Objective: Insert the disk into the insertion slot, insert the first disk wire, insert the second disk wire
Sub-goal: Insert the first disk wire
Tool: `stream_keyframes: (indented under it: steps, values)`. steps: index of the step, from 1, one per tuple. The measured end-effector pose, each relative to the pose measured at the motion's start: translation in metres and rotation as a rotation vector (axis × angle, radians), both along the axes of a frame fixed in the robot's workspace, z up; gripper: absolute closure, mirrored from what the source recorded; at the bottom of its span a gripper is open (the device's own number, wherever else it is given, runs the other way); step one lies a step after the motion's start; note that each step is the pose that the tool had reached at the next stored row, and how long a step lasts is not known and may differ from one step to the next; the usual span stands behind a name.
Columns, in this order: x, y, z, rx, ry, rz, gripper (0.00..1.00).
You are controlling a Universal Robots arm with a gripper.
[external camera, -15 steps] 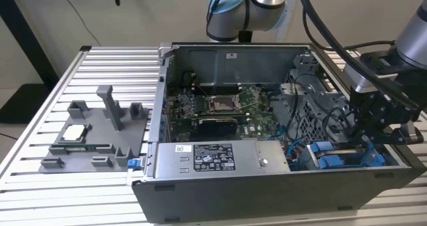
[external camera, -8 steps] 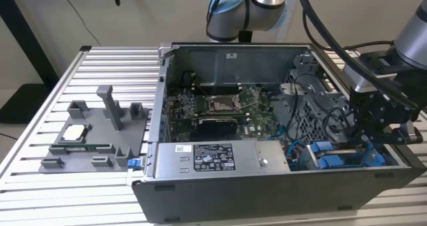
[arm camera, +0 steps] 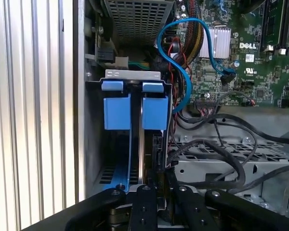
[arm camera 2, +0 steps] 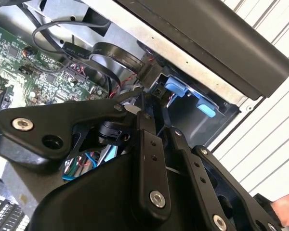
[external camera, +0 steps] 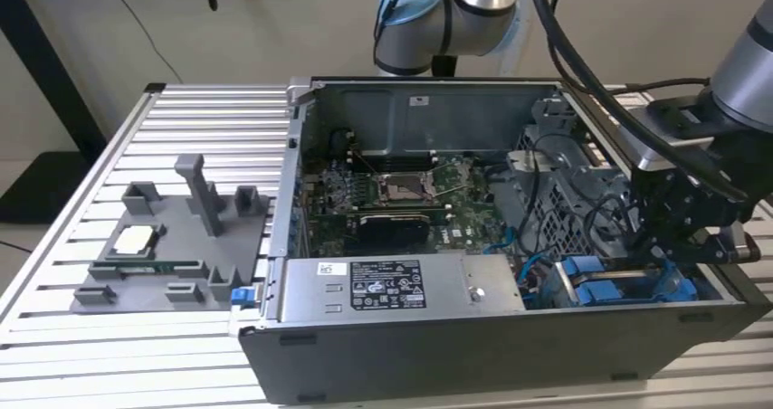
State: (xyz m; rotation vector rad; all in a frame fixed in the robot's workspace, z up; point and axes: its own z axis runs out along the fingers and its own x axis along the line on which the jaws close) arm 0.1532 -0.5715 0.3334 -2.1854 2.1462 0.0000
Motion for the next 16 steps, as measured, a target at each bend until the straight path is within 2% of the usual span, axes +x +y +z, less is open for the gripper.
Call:
stream_keyframes:
  steps: [5, 6, 11, 16]
  values:
    - [0.0, 0.0, -0.002, 0.002, 0.0, -0.001, 0.8]
    - [0.0, 0.0, -0.0006, 0.0015, 0.0, -0.001, 0.73]
    - [0.0, 0.0, 0.0123, 0.0017, 0.0006, -0.001, 0.73]
    - [0.0, 0.0002, 0.022, 0.0015, 0.0006, -0.001, 0.73]
